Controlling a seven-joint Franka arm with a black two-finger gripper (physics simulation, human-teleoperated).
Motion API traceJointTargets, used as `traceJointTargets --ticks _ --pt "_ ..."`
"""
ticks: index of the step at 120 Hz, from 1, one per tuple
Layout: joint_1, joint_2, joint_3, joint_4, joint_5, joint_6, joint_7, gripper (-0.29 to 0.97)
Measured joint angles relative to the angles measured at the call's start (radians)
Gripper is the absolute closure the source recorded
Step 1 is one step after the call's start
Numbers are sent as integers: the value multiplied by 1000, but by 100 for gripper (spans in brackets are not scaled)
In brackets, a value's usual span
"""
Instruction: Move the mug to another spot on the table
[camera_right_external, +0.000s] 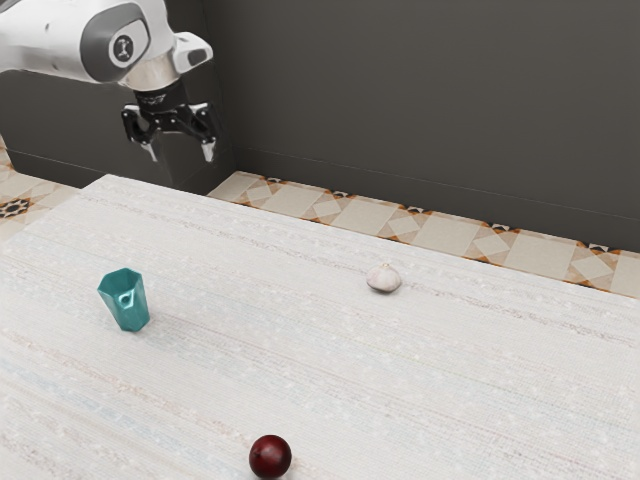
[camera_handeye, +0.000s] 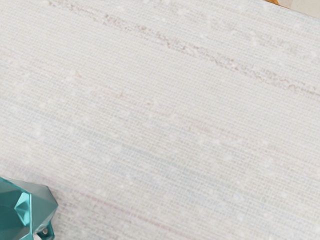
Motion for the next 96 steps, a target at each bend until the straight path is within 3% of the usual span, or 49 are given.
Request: traceJointTargets --ticks 20,42,96 --pt "16 2 0 -39 5 -15 63 0" --pt "15 -24 21 -186 2 -16 74 0" --pt "8 -253 40 -646 0 101 -226 0"
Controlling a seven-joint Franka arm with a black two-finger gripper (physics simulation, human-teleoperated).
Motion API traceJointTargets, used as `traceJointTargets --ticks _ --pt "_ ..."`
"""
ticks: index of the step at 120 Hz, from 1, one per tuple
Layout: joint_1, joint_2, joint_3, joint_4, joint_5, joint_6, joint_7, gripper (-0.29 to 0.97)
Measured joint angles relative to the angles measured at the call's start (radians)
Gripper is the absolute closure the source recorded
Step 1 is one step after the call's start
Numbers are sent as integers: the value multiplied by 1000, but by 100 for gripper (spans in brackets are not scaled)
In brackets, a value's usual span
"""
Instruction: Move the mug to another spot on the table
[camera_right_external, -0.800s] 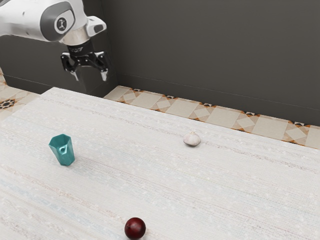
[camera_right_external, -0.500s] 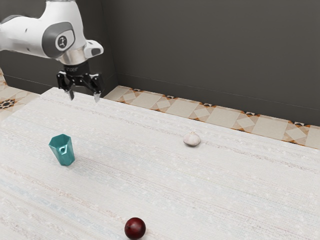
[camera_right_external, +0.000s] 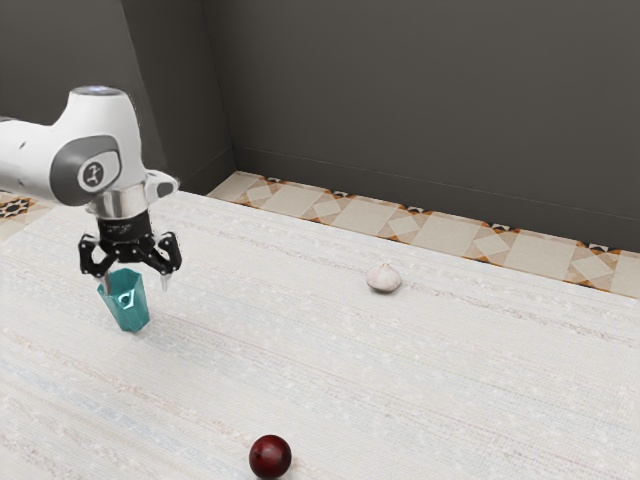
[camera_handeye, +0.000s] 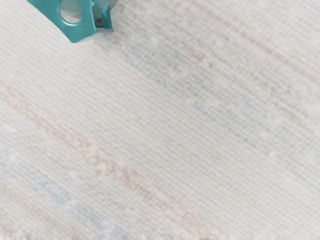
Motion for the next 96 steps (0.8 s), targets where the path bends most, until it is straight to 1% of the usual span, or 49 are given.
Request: traceJointTargets --ticks 24,38,55,72,96 --pt "5 -20 85 -127 1 68 -149 0" --pt "5 4 125 -160 1 140 -218 0" --pt "12 106 145 -118 0 221 -285 0" --pt "-1 175 176 -93 -2 299 -324 0" --pt "25 290 190 -19 -66 378 -316 0"
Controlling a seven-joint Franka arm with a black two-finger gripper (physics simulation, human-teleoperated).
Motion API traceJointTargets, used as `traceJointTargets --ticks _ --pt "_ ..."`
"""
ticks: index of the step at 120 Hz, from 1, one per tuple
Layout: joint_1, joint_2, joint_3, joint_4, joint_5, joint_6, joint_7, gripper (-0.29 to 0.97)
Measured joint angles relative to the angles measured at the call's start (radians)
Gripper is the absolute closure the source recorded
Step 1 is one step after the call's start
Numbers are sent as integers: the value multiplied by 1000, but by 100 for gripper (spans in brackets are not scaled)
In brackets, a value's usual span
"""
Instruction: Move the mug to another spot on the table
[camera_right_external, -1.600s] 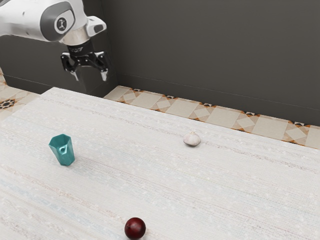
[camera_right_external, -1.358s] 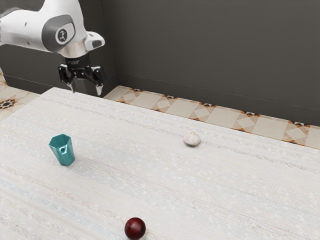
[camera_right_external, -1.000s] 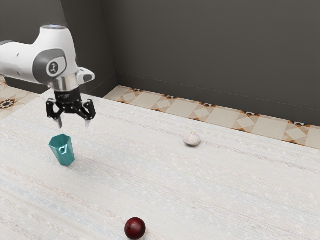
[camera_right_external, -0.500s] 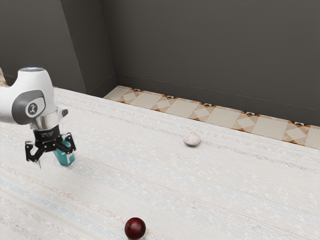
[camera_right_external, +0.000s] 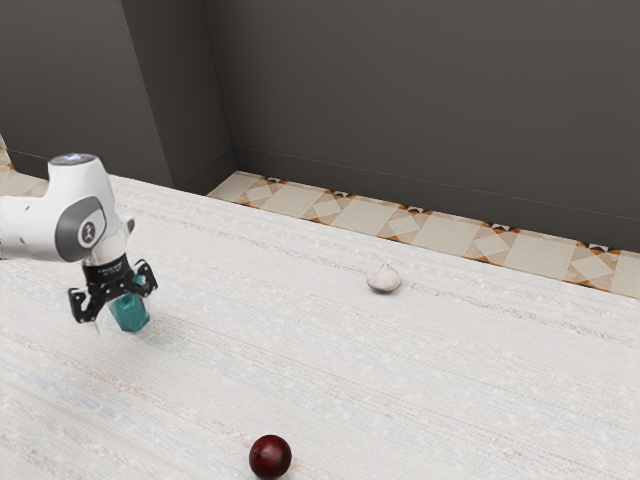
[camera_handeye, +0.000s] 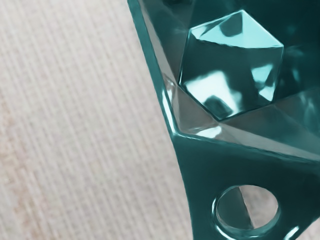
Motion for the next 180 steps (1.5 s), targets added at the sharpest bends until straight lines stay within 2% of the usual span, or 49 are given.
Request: traceJointTargets --ticks 20,41,82,115,148,180 --pt "16 60 1 43 -58 29 40 8" --pt "36 99 0 88 -86 41 107 20" --pt "37 96 -6 86 -94 41 200 45" --pt "33 78 -10 79 -81 37 233 57" --pt "6 43 -33 78 -4 38 243 66" --pt "-50 -14 -93 78 117 50 211 73"
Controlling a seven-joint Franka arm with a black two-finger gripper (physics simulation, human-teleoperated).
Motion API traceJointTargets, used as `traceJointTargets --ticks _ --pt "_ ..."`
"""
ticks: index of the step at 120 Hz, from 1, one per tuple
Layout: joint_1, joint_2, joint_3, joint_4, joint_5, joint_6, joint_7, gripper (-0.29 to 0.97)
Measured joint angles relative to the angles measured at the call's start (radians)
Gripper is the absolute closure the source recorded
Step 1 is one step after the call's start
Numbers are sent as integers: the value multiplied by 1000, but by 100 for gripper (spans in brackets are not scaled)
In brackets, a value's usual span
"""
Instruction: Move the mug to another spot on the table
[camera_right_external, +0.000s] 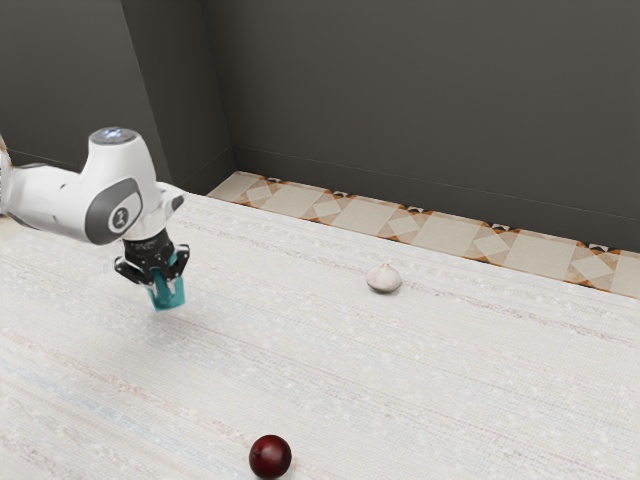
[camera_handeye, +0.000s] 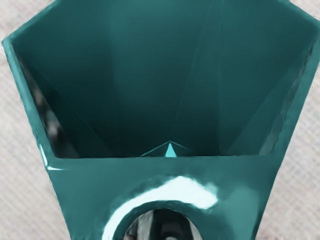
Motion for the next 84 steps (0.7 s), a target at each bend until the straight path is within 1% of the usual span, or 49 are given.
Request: traceJointTargets --ticks 13,30,57,73,76,84 --pt "-24 -2 -26 0 28 23 -23 76" --pt "-58 7 -45 -2 49 66 -54 78" --pt "-117 25 -60 -37 59 116 -97 79" --pt "-137 40 -74 -69 59 129 -114 78" --pt "-140 45 -75 -72 57 130 -117 75" --pt "-145 52 -78 -77 46 133 -113 60"
